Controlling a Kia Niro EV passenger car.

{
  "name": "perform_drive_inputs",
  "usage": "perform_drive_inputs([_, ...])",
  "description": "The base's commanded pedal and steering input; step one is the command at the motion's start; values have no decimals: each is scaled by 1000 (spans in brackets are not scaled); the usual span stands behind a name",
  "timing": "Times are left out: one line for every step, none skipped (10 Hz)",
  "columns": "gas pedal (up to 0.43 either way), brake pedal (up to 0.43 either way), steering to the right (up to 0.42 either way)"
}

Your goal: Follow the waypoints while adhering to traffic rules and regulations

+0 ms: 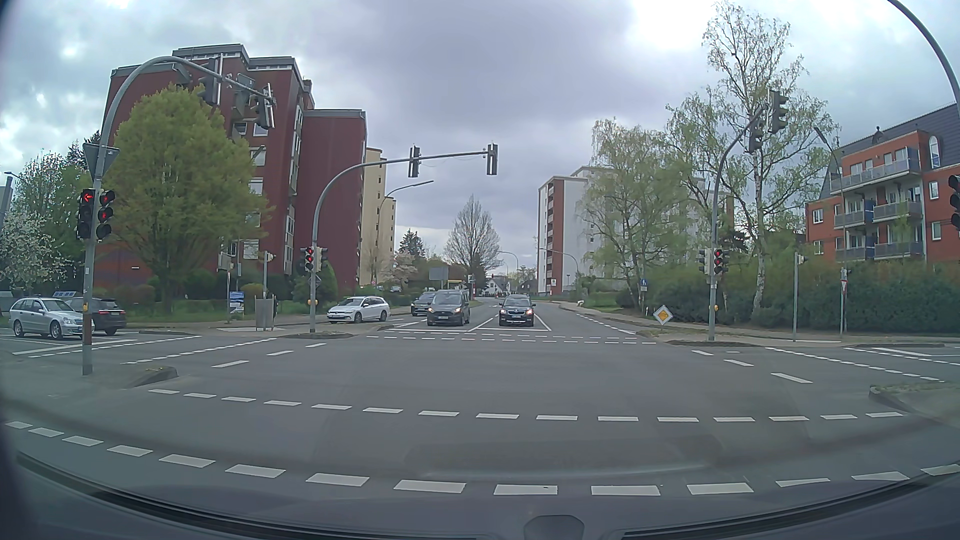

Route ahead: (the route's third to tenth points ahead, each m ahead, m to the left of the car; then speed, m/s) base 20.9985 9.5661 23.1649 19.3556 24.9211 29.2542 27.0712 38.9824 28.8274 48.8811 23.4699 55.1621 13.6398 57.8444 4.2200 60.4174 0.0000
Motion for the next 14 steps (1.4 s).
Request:
perform_drive_inputs([0,293,-10])
perform_drive_inputs([0,293,-10])
perform_drive_inputs([0,293,-10])
perform_drive_inputs([0,293,-10])
perform_drive_inputs([0,293,-10])
perform_drive_inputs([0,293,-10])
perform_drive_inputs([0,293,-10])
perform_drive_inputs([0,293,-10])
perform_drive_inputs([0,293,-10])
perform_drive_inputs([0,293,-10])
perform_drive_inputs([0,293,-10])
perform_drive_inputs([0,293,-10])
perform_drive_inputs([0,293,-10])
perform_drive_inputs([0,293,-10])
